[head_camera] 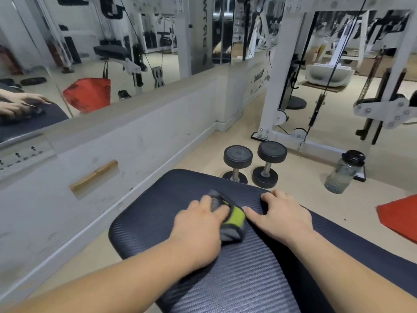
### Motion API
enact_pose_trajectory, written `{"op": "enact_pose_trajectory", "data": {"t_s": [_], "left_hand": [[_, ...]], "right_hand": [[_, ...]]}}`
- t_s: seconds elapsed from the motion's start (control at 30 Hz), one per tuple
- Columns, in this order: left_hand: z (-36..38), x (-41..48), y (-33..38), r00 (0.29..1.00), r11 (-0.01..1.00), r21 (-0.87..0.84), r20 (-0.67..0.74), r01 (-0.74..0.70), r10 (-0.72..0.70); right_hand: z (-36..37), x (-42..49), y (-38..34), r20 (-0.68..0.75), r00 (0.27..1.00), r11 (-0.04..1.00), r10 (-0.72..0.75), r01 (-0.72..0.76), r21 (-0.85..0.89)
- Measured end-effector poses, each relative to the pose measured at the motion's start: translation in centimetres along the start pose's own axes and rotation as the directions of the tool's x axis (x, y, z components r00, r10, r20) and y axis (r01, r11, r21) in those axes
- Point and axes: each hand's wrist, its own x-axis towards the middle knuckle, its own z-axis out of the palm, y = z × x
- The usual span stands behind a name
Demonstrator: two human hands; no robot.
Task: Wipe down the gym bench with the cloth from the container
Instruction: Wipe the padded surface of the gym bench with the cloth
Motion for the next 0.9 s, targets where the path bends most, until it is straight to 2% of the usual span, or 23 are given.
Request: {"op": "enact_pose_trajectory", "data": {"t_s": [0.03,0.07,0.1,0.17,0.2,0.27,0.3,0.37,0.43,0.47,0.53,0.6,0.67,0.73,0.83,0.87,0.9], "left_hand": [[0.0,0.7,-0.2,0.996,0.996,-0.039,0.004,-0.085,0.085],[-0.1,1.6,-0.9,0.994,0.993,-0.046,0.032,-0.105,0.107],[-0.1,2.7,-1.7,0.996,0.997,-0.041,0.062,-0.062,0.064],[-0.2,4.5,-2.5,0.987,0.988,-0.013,0.047,0.156,-0.155],[-0.3,4.8,-1.9,0.967,0.967,0.025,0.03,0.254,-0.255],[-0.6,4.8,1.2,0.956,0.955,0.093,0.053,0.282,-0.287],[-0.6,4.4,3.2,0.968,0.969,0.088,0.08,0.231,-0.238],[-0.4,3.1,6.8,0.992,0.998,0.054,0.119,0.033,-0.039],[-0.2,2.5,8.3,0.984,0.987,0.046,0.088,-0.156,0.152],[-0.2,2.9,8.5,0.978,0.977,0.065,0.067,-0.201,0.197],[0.2,4.4,8.0,0.99,0.985,0.104,0.039,-0.136,0.133],[0.2,6.1,8.6,0.999,0.994,0.098,0.0,0.043,-0.043],[-0.1,6.6,11.2,0.991,0.986,0.106,-0.002,0.13,-0.13],[0.3,5.8,14.4,0.999,0.994,0.098,0.0,0.04,-0.04],[1.3,4.0,16.5,0.956,0.955,0.044,-0.016,-0.292,0.293],[1.5,4.7,16.1,0.945,0.946,0.017,-0.038,-0.325,0.326],[1.6,5.6,15.7,0.956,0.957,-0.019,-0.046,-0.29,0.289]], "right_hand": [[-0.2,0.1,0.5,0.031,0.999,1.0,-0.02,0.019,0.02],[-0.6,0.2,1.2,0.061,0.997,0.995,-0.041,0.035,0.089],[-1.3,-0.1,2.0,0.091,0.995,0.981,-0.049,0.031,0.193],[-2.5,-1.3,4.5,0.084,0.996,0.941,-0.039,0.008,0.338],[-3.0,-2.1,5.9,0.049,0.998,0.942,-0.026,0.008,0.334],[-3.7,-3.9,8.7,0.01,1.0,0.967,0.022,-0.024,0.254],[-4.2,-5.0,9.7,0.021,0.999,0.974,0.051,-0.054,0.219],[-4.6,-6.7,11.8,0.033,0.996,0.978,0.085,-0.09,0.188],[-4.4,-8.0,13.8,0.047,0.994,0.978,0.097,-0.104,0.179],[-4.1,-8.5,14.8,0.047,0.993,0.979,0.107,-0.114,0.172],[-3.8,-9.3,16.1,0.051,0.995,0.986,0.088,-0.095,0.138],[-4.0,-9.3,17.1,0.086,0.995,0.992,0.052,-0.062,0.111],[-4.9,-8.6,17.7,0.157,0.986,0.98,0.054,-0.083,0.183],[-5.5,-7.7,18.5,0.187,0.98,0.96,0.074,-0.121,0.252],[-5.5,-7.6,20.2,0.149,0.978,0.95,0.149,-0.183,0.254],[-5.3,-7.9,20.6,0.145,0.975,0.955,0.166,-0.195,0.224],[-5.1,-8.2,20.9,0.152,0.973,0.961,0.174,-0.202,0.19]]}}
